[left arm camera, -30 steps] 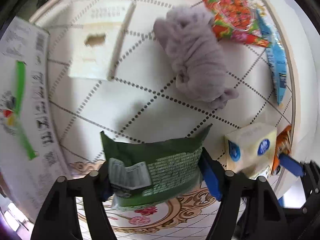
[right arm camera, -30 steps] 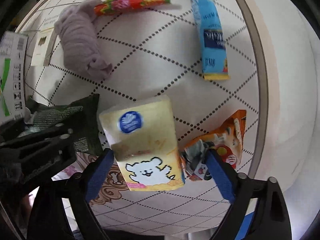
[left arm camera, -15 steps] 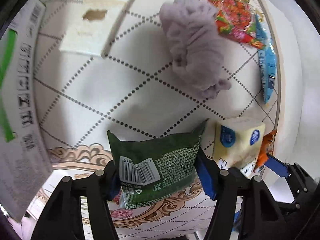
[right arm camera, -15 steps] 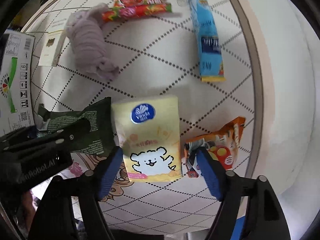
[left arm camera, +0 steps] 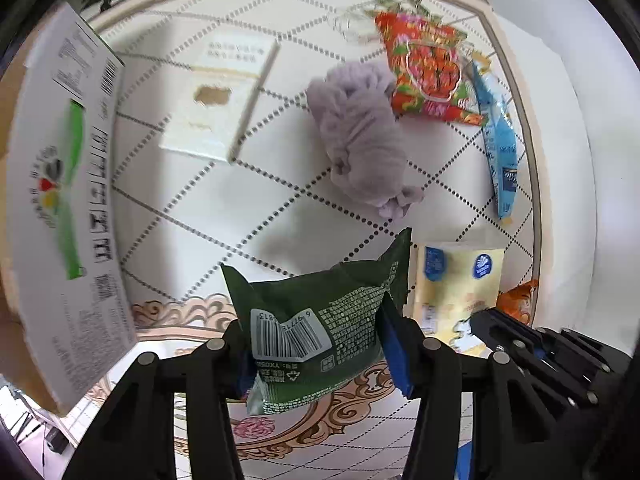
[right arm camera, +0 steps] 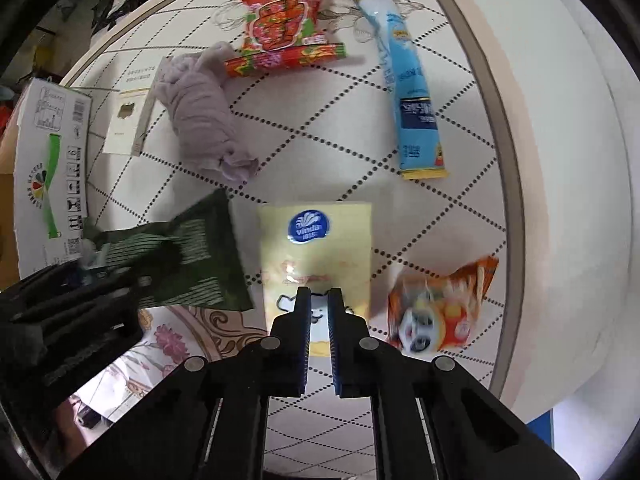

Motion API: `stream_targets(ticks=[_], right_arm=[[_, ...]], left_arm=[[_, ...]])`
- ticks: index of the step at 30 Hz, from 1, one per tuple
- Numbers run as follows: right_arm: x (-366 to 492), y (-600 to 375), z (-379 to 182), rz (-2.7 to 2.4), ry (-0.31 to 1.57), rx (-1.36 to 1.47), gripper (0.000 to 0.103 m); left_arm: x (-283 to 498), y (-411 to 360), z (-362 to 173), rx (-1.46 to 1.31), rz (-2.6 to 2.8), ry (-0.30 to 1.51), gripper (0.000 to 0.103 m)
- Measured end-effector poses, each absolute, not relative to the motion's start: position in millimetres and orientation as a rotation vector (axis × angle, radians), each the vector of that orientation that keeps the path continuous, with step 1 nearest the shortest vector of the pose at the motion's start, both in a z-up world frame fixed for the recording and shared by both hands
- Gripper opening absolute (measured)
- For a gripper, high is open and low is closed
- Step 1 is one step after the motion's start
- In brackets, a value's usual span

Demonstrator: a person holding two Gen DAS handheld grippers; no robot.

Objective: Organize soft objects
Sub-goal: 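Carry the green bag and tissue pack into the box and open both grippers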

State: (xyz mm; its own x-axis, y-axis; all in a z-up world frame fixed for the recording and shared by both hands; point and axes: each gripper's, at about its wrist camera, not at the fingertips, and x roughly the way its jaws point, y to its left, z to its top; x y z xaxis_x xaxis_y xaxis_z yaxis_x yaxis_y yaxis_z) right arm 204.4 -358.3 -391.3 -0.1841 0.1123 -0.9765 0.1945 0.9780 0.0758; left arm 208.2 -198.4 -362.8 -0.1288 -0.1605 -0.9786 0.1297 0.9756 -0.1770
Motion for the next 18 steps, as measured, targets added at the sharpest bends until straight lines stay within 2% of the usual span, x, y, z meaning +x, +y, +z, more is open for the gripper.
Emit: stream_targets(ticks=[2,3,4,5,6,7,10,11,12,18], right_arm=[[206,-360,-392,-0.075,1.764,0.250,0.013],[206,-363,-389,-0.095,1.760,0.252,0.027],[202,-370,-386,-0.116,1.754,0.248,0.052],[203,-373,-386,-0.120,1.742,0.269,0.064],[201,-376,-391,-0.110,1.743,0.297,0.091],[198,-378,-402,-0.090,1.759,0.325,0.098],[202,-373,-428,-0.114,1.810,0.355,0.096],[203,-374,-435,-0.121,1.818,0.360,0.092],[206,-371,-439,-0.123,1.819,0.355,0.068],[215,-364,-410,-0.120,1.746,0.343,0.066]], left_arm=[[207,-196,-355,-0.009,-0.245,1.661,0.048],[215,-194,-355,-0.007,-0.241,1.657,0.048],[223,-203,-355,-0.004,-0.234,1.656,0.048],[224,-206,-355,-0.004,-0.229,1.653,0.048],[223,-212,-355,-0.004,-0.227,1.654,0.048],[223,-209,-355,-0.003,-0.225,1.658,0.048],[227,-198,-355,-0.003,-0.212,1.669,0.048],[222,-194,-353,0.001,-0.203,1.668,0.048],[225,-182,-344,0.002,-0.196,1.668,0.048],[217,-153,-324,-0.022,-0.195,1.641,0.048]])
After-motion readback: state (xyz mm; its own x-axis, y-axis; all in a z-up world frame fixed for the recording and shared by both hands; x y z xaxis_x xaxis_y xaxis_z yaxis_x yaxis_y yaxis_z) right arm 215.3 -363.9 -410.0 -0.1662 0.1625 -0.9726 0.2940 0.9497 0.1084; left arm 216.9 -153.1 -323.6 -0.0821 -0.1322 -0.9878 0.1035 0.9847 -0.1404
